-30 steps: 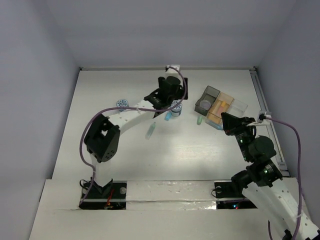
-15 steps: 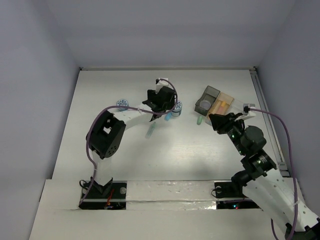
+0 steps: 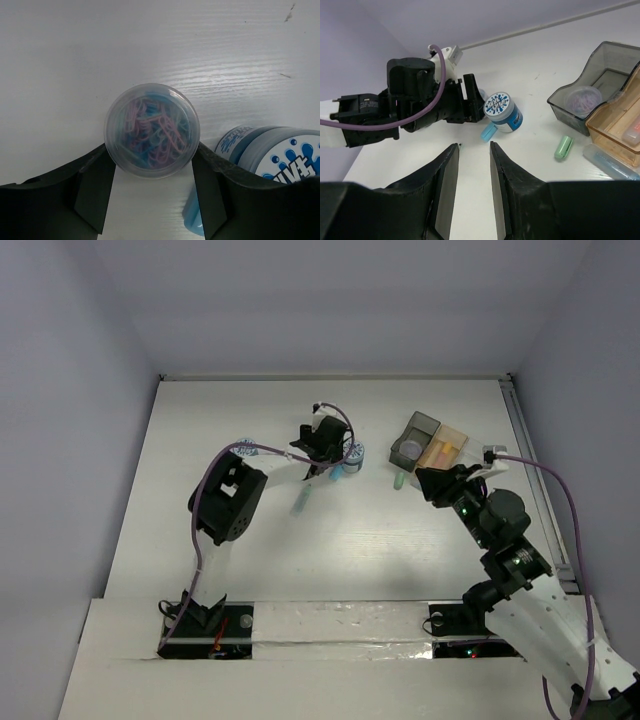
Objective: Sort the stationery into containers
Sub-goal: Pick up the stationery from the center of the board.
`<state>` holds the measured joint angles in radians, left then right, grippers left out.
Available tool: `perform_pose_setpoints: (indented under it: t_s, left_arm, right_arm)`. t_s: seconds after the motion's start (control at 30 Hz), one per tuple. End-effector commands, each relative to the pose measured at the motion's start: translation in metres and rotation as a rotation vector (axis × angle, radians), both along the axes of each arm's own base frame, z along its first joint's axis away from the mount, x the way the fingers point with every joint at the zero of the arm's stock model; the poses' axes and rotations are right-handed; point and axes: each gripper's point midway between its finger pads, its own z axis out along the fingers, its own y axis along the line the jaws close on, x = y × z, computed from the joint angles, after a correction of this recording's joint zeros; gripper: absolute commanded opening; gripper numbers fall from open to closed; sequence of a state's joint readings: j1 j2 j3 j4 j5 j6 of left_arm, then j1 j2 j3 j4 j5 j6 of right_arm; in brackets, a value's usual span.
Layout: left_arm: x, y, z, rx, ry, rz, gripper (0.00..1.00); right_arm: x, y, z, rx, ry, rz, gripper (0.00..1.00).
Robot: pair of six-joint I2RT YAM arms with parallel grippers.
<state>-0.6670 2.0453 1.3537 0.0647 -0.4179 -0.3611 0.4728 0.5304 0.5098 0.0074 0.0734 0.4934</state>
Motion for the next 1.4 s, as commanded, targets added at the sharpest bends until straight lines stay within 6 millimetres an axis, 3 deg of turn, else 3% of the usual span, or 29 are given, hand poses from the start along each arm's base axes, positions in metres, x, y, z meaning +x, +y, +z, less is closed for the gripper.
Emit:
perform_pose_setpoints:
  t_s: [0.0,0.4,0.47,0.5,0.57,0.6,0.63,0.73,0.83,0.93,0.97,1.0,1.1,1.13,1.17,1.2,1.23,1.27,1.3,1.37]
  left_arm:
    - [0.022,-0.013,0.031,-0.051,-0.079,-0.009,0.54]
    - [0.034,-0.009,0.038,0.014,-0.104,0.003,0.7]
    - [0.034,-0.01,0.037,0.014,-0.102,-0.001,0.63]
    - [0.034,-0.01,0.036,0.013,-0.1,-0.001,0.52]
    - [0.034,-0.011,0.037,0.011,-0.103,-0.002,0.45]
    - [0.035,-0.011,0.039,0.01,-0.106,-0.001,0.33]
    - [0.035,-0.01,0.041,0.011,-0.11,0.0,0.29]
    - [0.036,-0.008,0.064,-0.004,-0.149,0.006,0.22]
    - [0.036,-0.006,0.104,-0.042,-0.218,0.012,0.19]
    - [0.033,-0.024,0.153,-0.086,-0.3,-0.028,0.17]
    - [0.028,-0.036,0.162,-0.088,-0.31,-0.052,0.16]
    - [0.029,-0.046,0.183,-0.113,-0.343,-0.067,0.16]
    - [0.025,-0.074,0.201,-0.166,-0.363,-0.133,0.16]
    - [0.025,-0.086,0.218,-0.207,-0.384,-0.152,0.16]
    - [0.026,-0.099,0.215,-0.234,-0.372,-0.194,0.16]
    - [0.028,-0.108,0.229,-0.274,-0.392,-0.217,0.16]
    - [0.029,-0.116,0.231,-0.296,-0.392,-0.238,0.16]
    - [0.026,-0.135,0.225,-0.333,-0.374,-0.294,0.16]
    - [0.028,-0.144,0.238,-0.364,-0.392,-0.314,0.16]
    - [0.028,-0.166,0.234,-0.398,-0.399,-0.369,0.16]
  right_arm:
    - [-0.002,0.004,0.032,0.025,-0.083,0.027,0.37]
    - [0.001,0.013,0.027,0.015,-0.065,0.06,0.37]
    - [0.001,0.013,0.026,0.014,-0.062,0.062,0.37]
    - [0.001,0.013,0.026,0.015,-0.063,0.062,0.37]
    - [0.001,0.014,0.025,0.013,-0.061,0.065,0.37]
    - [0.002,0.014,0.026,0.013,-0.063,0.067,0.37]
    - [0.002,0.014,0.026,0.013,-0.063,0.065,0.37]
    - [0.001,0.014,0.026,0.013,-0.063,0.068,0.37]
    - [0.001,0.014,0.025,0.013,-0.061,0.068,0.37]
    - [0.001,0.014,0.027,0.017,-0.064,0.065,0.37]
    - [0.001,0.013,0.026,0.016,-0.063,0.062,0.37]
    - [0.002,0.012,0.026,0.016,-0.063,0.056,0.37]
    - [0.0,0.008,0.029,0.024,-0.074,0.038,0.37]
    - [0.0,0.006,0.029,0.024,-0.074,0.03,0.37]
    - [-0.003,0.004,0.034,0.035,-0.089,0.024,0.37]
    - [-0.003,0.0,0.033,0.038,-0.093,0.008,0.37]
    - [-0.003,-0.002,0.035,0.042,-0.098,-0.002,0.37]
    - [-0.005,-0.004,0.037,0.049,-0.106,-0.008,0.37]
    - [-0.007,-0.009,0.04,0.062,-0.119,-0.03,0.37]
    - [-0.009,-0.013,0.043,0.074,-0.134,-0.043,0.36]
